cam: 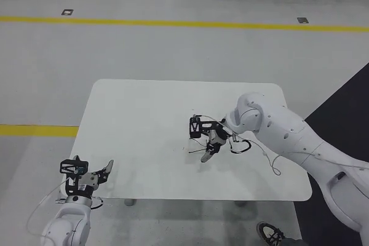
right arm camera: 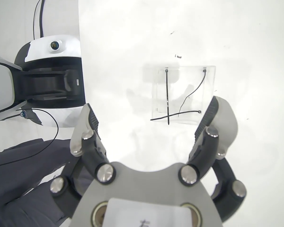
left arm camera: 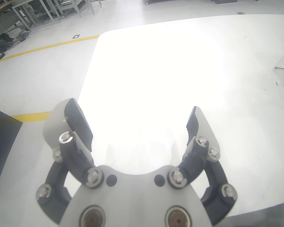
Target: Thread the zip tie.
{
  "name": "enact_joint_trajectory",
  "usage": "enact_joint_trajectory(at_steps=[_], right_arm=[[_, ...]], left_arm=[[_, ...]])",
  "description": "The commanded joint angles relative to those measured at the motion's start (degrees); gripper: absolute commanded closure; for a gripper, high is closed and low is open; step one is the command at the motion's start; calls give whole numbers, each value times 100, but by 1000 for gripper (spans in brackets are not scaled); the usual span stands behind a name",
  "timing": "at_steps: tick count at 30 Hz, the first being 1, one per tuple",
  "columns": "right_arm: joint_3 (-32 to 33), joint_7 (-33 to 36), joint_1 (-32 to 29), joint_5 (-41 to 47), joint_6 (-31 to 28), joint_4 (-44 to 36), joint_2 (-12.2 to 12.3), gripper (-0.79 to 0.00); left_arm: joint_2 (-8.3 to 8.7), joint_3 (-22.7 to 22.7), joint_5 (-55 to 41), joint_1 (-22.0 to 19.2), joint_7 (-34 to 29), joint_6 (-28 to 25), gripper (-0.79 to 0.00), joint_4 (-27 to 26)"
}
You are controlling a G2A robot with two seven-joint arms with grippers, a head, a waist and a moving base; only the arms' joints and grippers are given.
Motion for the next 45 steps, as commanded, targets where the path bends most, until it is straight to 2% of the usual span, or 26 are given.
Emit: enact_joint_trajectory(at_steps=[1,3,4,9,11,17,45], right_arm=[[-92,38,47,59,38,63,-44,-489],[-218,2,84,169,3,171,-85,-326],[-287,20,120,201,20,238,-106,-283],[-320,55,146,175,55,403,-223,-203],[-320,87,149,107,87,474,-272,-215],[-320,237,142,16,237,719,-440,-179],[-320,291,-7,-745,290,1952,-1464,-209]], left_arm=[[0,0,0,0,0,0,-785,0],[0,0,0,0,0,0,-785,0],[0,0,0,0,0,0,-785,0],[0,0,0,0,0,0,-785,0],[0,0,0,0,0,0,-785,0],[0,0,0,0,0,0,-785,0],[0,0,0,0,0,0,-785,0]])
